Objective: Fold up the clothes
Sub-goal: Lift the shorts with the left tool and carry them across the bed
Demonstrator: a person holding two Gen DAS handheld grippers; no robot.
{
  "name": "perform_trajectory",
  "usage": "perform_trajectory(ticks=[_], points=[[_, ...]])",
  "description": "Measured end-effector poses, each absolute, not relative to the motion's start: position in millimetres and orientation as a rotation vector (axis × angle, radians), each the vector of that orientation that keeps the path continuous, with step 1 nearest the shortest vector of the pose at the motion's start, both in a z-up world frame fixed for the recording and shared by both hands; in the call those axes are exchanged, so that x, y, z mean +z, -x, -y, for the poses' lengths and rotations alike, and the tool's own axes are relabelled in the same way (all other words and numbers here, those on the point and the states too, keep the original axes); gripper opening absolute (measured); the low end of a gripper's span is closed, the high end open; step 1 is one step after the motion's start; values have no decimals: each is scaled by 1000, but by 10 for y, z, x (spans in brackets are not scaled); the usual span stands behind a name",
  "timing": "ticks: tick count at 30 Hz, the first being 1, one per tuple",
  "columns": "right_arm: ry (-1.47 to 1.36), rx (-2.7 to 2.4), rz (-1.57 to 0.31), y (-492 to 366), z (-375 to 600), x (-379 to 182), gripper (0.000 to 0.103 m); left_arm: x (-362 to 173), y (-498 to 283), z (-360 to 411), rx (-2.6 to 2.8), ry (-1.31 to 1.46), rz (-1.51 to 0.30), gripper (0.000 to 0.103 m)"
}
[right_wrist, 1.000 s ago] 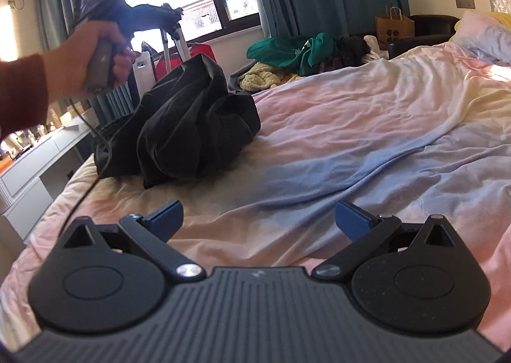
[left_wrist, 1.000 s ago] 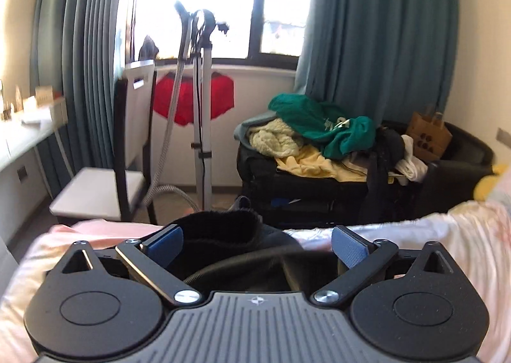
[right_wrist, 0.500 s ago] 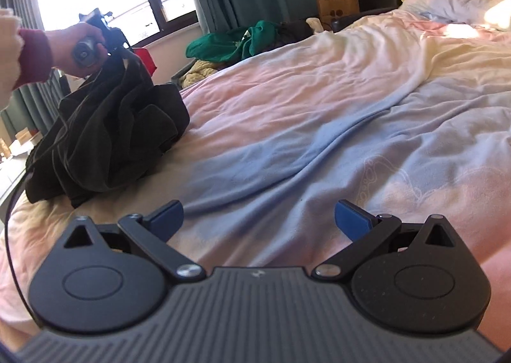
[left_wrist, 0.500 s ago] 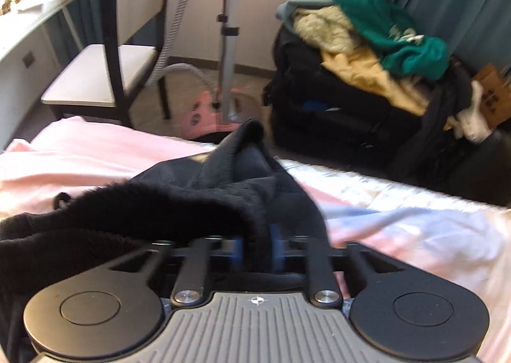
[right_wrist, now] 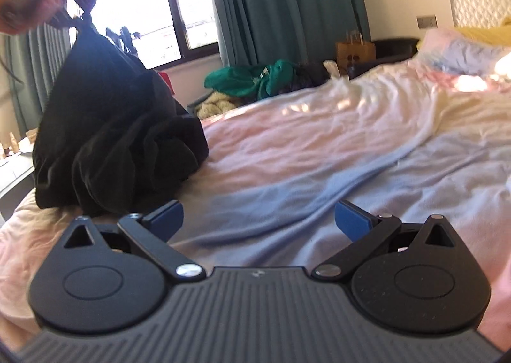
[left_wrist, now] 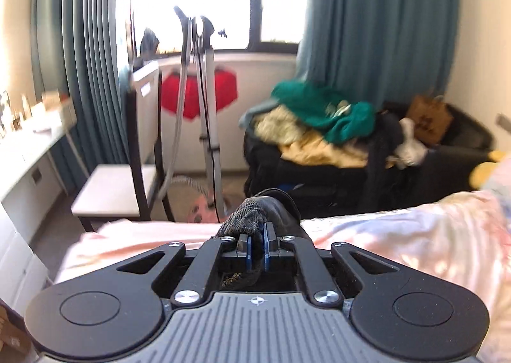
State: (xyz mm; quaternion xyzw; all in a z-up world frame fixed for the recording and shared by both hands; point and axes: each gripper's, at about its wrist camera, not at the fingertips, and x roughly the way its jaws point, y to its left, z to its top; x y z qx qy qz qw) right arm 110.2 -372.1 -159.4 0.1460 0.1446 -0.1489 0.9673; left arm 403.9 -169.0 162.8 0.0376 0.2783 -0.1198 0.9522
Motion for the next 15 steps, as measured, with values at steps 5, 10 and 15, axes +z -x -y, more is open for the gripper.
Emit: perform_trajectory(ticks=[5, 10, 15], points=[[-231, -302, -207, -883, 3637, -1342, 103, 2137, -2530, 1010, -339, -54, -464, 6], [-178, -291, -159, -612, 3559, -1101, 103, 2022, -1119, 252, -412, 48, -417, 6], [-159, -228, -156, -342, 3444, -891, 103, 1194, -131, -416, -334, 216, -476, 7]])
